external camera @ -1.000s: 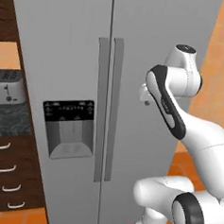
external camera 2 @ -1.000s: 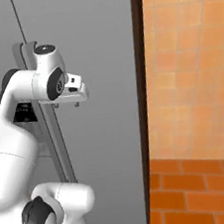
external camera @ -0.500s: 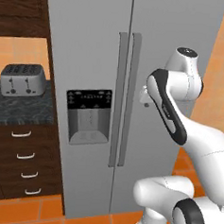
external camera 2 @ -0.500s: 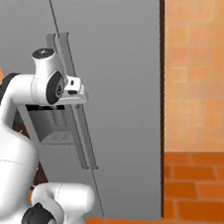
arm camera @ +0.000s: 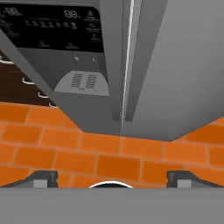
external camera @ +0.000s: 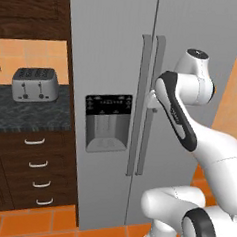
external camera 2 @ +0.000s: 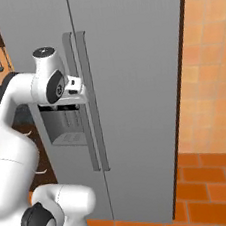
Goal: Take the strawberry from the fridge and place it on top of the pancake, located on the dining counter.
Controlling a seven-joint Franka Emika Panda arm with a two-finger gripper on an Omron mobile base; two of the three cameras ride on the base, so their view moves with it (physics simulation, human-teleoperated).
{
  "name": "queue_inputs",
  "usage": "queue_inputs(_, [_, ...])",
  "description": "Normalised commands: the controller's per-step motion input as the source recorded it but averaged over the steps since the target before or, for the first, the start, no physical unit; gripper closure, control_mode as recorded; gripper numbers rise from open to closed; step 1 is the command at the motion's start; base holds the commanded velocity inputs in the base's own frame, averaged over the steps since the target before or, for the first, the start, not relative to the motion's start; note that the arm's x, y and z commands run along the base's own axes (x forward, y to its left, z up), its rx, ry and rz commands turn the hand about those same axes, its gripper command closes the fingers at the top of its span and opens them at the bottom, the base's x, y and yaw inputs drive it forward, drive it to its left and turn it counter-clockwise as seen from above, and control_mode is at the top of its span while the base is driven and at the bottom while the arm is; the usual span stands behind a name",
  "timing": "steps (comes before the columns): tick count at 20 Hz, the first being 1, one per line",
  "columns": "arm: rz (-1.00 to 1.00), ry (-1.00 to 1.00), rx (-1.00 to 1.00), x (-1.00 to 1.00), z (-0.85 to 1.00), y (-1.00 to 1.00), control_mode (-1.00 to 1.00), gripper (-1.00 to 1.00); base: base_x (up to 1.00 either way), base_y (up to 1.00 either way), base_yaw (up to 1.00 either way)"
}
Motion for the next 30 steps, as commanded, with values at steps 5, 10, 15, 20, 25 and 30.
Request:
queue_inputs(5, [0.00,-0.01,0.00,0.00,-0.03,-0.16,-1.00,-1.00,-0.01,0.00,0.00])
queue_inputs(10, [0.02,-0.10,0.03,0.33,0.00,-0.40,-1.00,-1.00,0.00,0.00,0.00])
queue_inputs(15, [0.03,-0.16,0.04,0.29,0.00,-0.34,-1.00,-1.00,0.00,0.00,0.00])
queue_inputs(20, [0.01,-0.15,0.00,0.23,0.07,0.02,-1.00,-1.00,0.00,0.00,0.00])
queue_inputs(25, [-0.01,-0.02,0.00,0.40,0.10,0.00,-1.00,-1.00,0.00,0.00,0.00])
queue_inputs(30, [-0.03,0.00,0.00,0.44,0.19,0.00,-1.00,-1.00,0.00,0.00,0.00])
